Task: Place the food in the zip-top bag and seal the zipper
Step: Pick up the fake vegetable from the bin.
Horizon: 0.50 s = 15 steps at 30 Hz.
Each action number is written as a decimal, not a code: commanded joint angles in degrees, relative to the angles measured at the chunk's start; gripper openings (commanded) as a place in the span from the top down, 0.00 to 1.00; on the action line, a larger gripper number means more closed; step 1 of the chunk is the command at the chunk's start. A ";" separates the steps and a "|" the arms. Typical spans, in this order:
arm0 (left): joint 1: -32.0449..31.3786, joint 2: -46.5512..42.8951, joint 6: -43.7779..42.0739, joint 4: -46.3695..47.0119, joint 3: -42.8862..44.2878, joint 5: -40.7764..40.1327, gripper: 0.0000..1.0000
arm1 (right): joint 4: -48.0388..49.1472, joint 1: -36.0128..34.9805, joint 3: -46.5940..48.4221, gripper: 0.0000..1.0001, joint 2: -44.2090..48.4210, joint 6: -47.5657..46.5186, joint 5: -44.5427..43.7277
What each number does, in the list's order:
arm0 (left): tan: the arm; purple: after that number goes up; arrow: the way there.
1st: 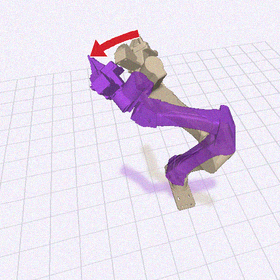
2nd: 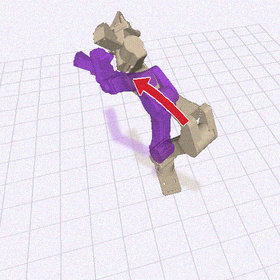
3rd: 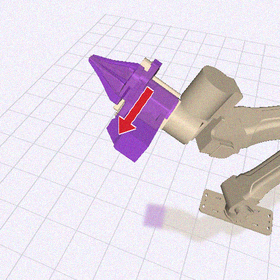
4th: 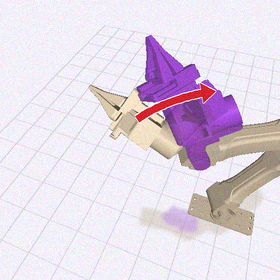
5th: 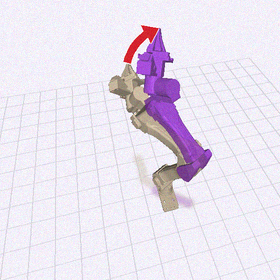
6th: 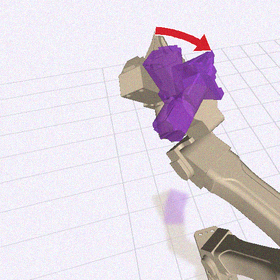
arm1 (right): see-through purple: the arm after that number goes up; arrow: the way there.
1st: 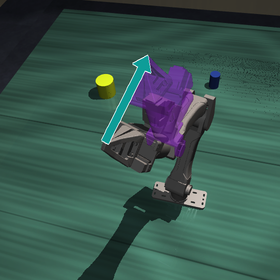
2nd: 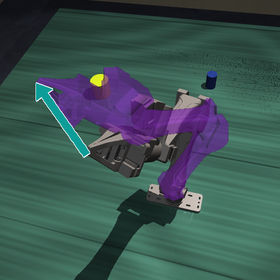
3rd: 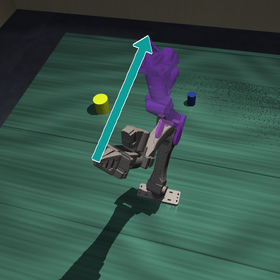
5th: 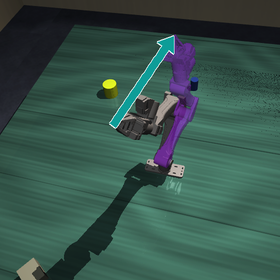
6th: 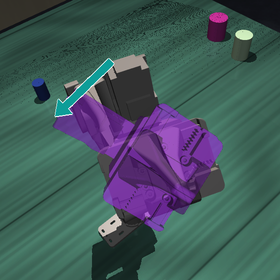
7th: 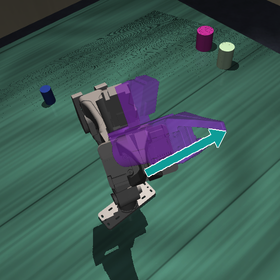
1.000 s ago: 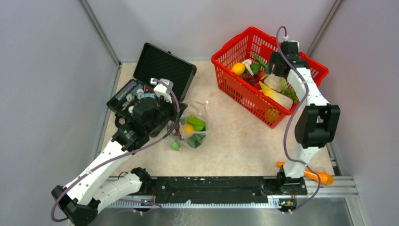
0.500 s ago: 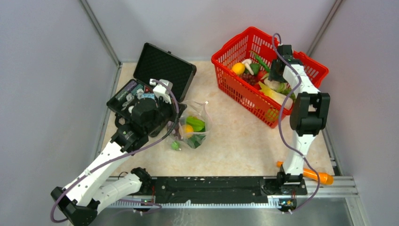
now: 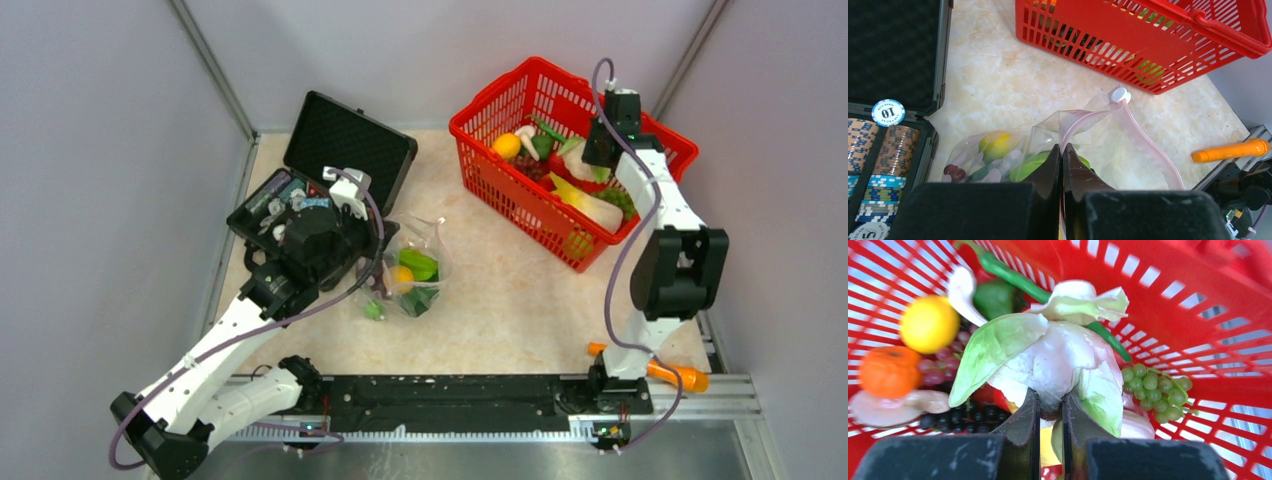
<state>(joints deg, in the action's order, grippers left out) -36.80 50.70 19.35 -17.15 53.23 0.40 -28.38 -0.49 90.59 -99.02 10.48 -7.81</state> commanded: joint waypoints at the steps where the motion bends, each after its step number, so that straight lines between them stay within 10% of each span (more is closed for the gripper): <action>1: 0.23 0.44 0.02 2.75 0.65 1.31 1.00 | 7.20 0.02 -1.91 1.00 7.85 -1.14 3.44; 15: 0.23 0.58 0.42 2.70 0.91 1.61 1.00 | 16.75 0.02 -10.79 1.00 18.41 0.31 23.53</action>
<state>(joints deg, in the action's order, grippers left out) -36.80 51.16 19.40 -17.15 53.23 1.67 -18.87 -0.49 80.73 -86.61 9.65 6.85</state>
